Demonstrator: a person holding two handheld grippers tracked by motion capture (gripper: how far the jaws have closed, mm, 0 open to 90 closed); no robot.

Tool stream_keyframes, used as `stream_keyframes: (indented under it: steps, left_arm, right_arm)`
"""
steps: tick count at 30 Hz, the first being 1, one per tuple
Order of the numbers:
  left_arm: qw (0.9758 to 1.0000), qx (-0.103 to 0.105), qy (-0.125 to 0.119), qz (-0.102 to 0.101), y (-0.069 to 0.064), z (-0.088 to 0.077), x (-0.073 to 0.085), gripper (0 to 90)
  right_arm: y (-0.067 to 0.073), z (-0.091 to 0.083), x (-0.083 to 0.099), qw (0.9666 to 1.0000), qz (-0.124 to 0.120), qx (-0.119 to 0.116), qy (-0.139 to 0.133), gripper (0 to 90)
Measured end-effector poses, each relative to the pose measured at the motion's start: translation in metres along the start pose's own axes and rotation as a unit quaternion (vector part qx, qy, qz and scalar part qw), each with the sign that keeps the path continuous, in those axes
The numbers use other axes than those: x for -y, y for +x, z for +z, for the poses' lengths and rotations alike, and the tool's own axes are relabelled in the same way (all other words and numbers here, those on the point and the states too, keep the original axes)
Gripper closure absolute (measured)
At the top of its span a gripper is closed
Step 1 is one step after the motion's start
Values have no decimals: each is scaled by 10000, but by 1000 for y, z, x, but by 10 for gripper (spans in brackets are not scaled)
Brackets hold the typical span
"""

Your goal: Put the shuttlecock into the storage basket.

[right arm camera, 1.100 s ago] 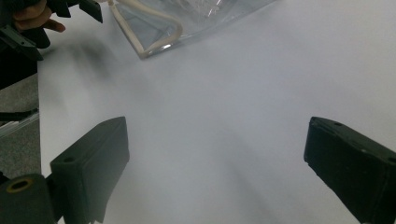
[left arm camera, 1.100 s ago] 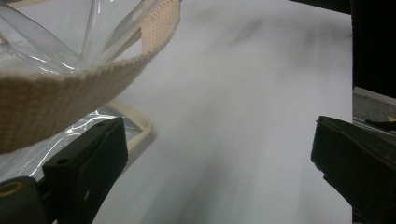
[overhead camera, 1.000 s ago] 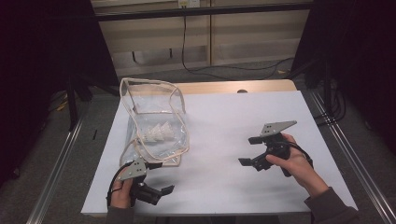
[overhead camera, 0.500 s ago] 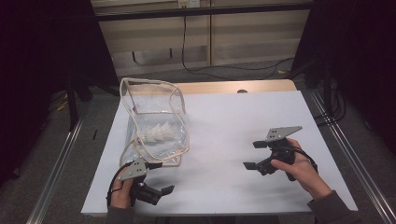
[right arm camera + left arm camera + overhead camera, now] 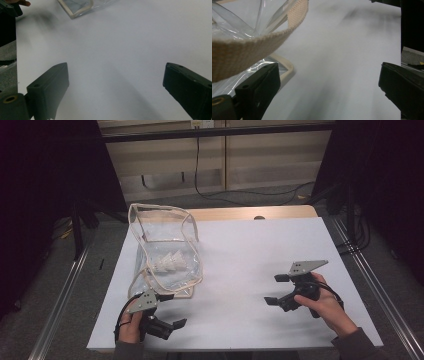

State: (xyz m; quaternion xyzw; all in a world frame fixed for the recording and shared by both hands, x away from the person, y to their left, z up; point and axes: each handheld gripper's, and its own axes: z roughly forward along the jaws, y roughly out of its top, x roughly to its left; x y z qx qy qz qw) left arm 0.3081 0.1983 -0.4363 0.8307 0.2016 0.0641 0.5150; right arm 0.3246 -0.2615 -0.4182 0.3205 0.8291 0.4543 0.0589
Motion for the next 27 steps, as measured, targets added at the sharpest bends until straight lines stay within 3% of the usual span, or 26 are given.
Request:
stream_keyframes:
  steps: [27]
  left_arm:
    - [10000,-6,-26,-24,-1,0,0,39]
  right_arm:
    - [-4,1,24,10000,22,52,79,62]
